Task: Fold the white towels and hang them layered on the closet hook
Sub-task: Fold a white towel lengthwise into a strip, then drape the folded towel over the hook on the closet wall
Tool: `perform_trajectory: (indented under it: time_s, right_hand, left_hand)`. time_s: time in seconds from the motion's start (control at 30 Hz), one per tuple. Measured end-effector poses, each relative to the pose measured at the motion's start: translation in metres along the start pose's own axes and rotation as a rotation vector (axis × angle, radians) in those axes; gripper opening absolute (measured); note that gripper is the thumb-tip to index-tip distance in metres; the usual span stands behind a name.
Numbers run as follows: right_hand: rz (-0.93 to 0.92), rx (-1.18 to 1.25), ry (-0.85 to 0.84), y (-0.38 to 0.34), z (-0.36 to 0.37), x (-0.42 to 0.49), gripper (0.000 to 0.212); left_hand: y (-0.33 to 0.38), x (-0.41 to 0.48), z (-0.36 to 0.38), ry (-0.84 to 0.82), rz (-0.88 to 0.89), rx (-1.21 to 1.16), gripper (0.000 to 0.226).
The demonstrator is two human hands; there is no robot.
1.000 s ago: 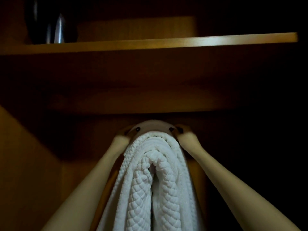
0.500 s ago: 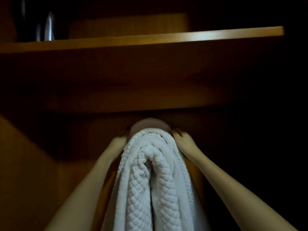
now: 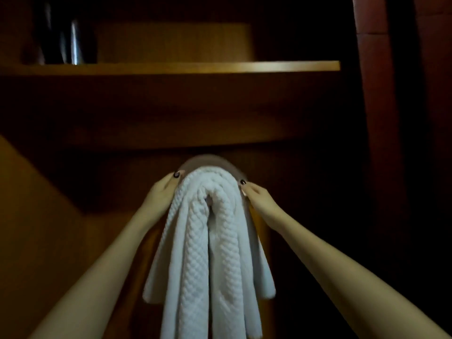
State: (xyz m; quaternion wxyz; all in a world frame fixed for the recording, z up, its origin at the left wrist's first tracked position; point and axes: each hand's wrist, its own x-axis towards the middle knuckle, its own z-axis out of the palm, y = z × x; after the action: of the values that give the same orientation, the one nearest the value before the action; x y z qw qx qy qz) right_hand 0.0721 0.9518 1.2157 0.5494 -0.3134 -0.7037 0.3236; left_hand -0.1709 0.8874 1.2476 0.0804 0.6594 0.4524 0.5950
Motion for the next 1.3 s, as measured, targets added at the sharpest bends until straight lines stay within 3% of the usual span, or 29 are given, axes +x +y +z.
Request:
perform_trajectory:
  time_s: [0.2, 0.37, 0.53, 0.67, 0.77, 0.9, 1.1, 1.2, 1.3]
  right_hand:
    - [-0.059, -0.126, -0.030, -0.026, -0.008, -0.070, 0.045]
    - [0.074, -0.294, -0.066, -0.025, -0.014, -0.169, 0.050]
    - [0.235, -0.456, -0.176, 0.010, -0.017, -0.278, 0.059]
    - [0.475, -0.519, -0.303, 0.071, -0.016, -0.368, 0.061]
    - [0.644, -0.564, -0.388, 0.124, -0.021, -0.424, 0.060]
    - [0.828, -0.570, -0.428, 0.194, -0.022, -0.473, 0.056]
    - [0.973, -0.581, -0.530, 0.306, 0.007, -0.521, 0.046]
    - [1.050, -0.554, -0.573, 0.361, 0.030, -0.535, 0.031]
    - [1.111, -0.551, -0.547, 0.413, 0.050, -0.532, 0.030]
  left_hand:
    - [0.028, -0.074, 0.011, -0.004, 0.109, 0.221, 0.043]
    - [0.038, -0.162, 0.034, 0.006, 0.049, 0.242, 0.044]
    - [0.002, -0.286, 0.073, -0.338, -0.154, 0.372, 0.051]
    - [-0.034, -0.388, 0.107, -0.382, -0.373, 0.341, 0.053]
    - [-0.060, -0.456, 0.134, -0.527, -0.559, 0.297, 0.058]
    - [-0.099, -0.525, 0.158, -0.669, -0.676, 0.249, 0.057]
    - [-0.192, -0.567, 0.185, -0.499, -1.048, 0.086, 0.048]
    - [-0.245, -0.576, 0.204, -0.524, -1.119, 0.100, 0.047]
    - [-0.297, -0.578, 0.228, -0.575, -1.113, 0.143, 0.044]
